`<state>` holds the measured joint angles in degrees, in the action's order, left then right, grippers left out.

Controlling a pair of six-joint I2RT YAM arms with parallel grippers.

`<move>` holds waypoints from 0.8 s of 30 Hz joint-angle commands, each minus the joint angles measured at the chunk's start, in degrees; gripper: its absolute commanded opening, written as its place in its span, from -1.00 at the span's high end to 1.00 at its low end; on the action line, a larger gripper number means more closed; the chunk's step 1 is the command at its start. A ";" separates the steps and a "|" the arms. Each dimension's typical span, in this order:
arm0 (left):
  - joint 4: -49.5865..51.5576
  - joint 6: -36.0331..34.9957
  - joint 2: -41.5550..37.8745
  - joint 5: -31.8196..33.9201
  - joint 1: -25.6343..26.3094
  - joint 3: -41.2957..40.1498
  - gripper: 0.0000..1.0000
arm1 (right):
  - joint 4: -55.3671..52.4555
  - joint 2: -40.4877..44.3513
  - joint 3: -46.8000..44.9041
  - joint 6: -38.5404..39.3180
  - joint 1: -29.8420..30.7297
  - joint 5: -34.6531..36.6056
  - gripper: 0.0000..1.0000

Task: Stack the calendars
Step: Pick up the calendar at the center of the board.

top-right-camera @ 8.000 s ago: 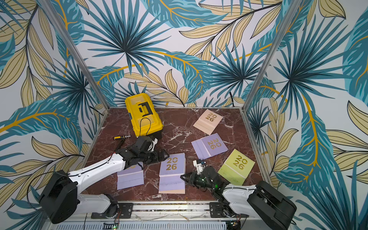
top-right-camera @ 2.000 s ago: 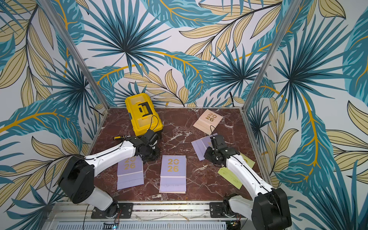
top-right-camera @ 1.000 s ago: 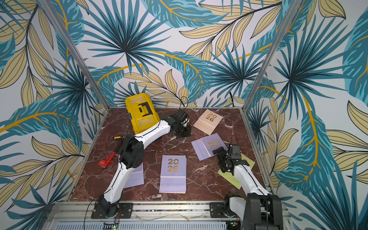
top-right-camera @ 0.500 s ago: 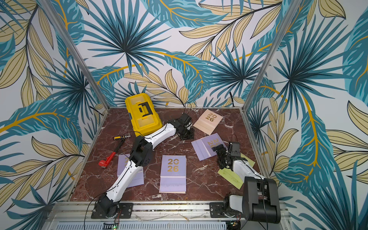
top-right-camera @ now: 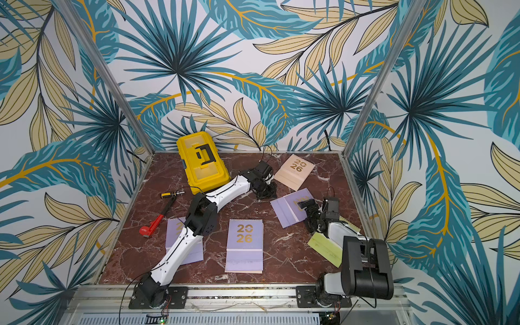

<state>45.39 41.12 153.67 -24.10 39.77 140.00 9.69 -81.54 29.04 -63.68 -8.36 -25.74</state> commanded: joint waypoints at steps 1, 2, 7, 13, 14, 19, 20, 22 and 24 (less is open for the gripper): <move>0.59 0.45 1.73 -1.54 0.49 0.76 1.00 | 1.98 -3.98 -3.41 -2.63 -0.03 -0.34 -0.90; 0.58 0.36 1.73 -1.61 0.57 0.58 1.00 | 3.58 -4.47 -3.74 -2.88 -0.08 -0.95 -0.89; 0.58 0.61 1.64 -2.09 0.49 0.18 1.00 | 16.72 -5.84 -5.97 -5.29 -0.07 -5.41 -0.85; 0.58 0.80 1.90 -2.76 0.54 0.08 1.00 | 25.98 -4.48 -6.19 -6.16 -0.08 -8.79 -0.77; 0.58 0.81 1.90 -2.79 0.49 -0.01 1.00 | 27.09 -4.26 -6.19 -6.15 -0.08 -9.25 -0.76; 0.58 0.81 1.81 -3.22 0.57 -0.17 1.00 | 34.59 -4.39 -7.19 -8.60 -0.07 -11.04 -0.71; 0.56 0.81 1.84 -3.17 0.63 -0.21 1.00 | 36.52 -4.69 -7.49 -9.41 -0.08 -11.33 -0.70; 0.57 0.80 1.73 -3.22 0.58 -0.34 1.00 | 39.88 -5.16 -8.01 -10.63 -0.08 -11.76 -0.66; 0.58 0.73 1.56 -3.21 0.66 -0.51 1.00 | 41.87 -5.44 -8.58 -11.29 -0.08 -11.65 -0.61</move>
<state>44.42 41.82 153.67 -23.29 38.26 139.98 40.93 -86.56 20.97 -72.20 -9.13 -33.01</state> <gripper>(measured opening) 0.046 0.813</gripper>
